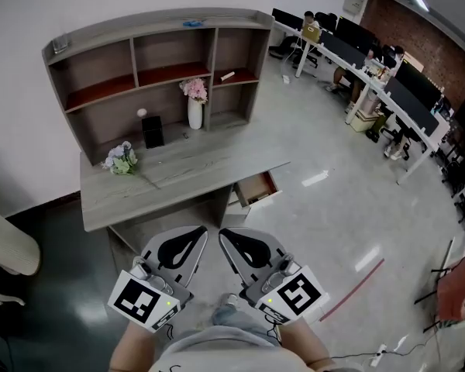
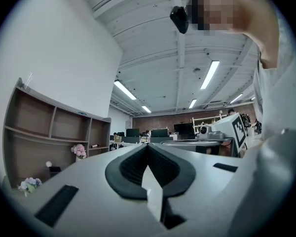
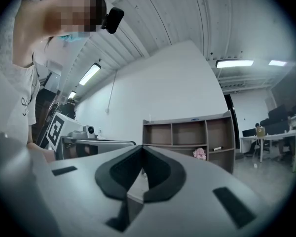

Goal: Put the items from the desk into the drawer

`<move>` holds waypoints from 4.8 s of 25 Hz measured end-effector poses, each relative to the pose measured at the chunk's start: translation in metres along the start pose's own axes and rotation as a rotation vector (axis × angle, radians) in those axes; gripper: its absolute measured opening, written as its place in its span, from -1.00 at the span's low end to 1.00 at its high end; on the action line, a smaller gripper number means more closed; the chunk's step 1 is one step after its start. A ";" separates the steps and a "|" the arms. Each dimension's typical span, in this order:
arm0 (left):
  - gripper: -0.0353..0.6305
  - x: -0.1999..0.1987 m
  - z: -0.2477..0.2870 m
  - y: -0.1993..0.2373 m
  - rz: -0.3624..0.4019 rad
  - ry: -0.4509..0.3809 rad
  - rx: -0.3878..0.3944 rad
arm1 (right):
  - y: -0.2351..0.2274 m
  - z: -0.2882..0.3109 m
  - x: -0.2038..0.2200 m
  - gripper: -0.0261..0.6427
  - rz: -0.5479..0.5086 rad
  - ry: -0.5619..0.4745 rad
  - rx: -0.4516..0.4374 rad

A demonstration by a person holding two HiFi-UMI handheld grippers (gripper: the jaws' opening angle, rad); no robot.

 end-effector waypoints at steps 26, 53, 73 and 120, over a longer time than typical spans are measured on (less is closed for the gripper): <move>-0.87 0.017 0.166 0.005 0.052 0.041 -0.075 | -0.165 -0.013 0.015 -0.90 0.058 -0.046 -0.082; -0.87 0.021 0.243 0.203 0.010 0.019 0.031 | -0.258 0.159 0.030 -0.90 0.051 -0.027 0.052; -0.87 0.037 0.285 0.291 -0.022 0.017 0.122 | -0.297 0.232 0.043 -0.90 0.052 -0.004 0.156; -0.65 0.088 0.555 0.377 0.028 0.234 -0.412 | -0.569 0.249 0.077 -0.90 0.233 -0.043 -0.270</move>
Point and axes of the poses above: the fingertips, and each gripper's own axes: z forward along the fingers, y to its left, x out of its underside, the point moved 6 cm from there along -z, backward along the fingers, and after that the axes turned 1 degree about -x, right-handed, at the moved point
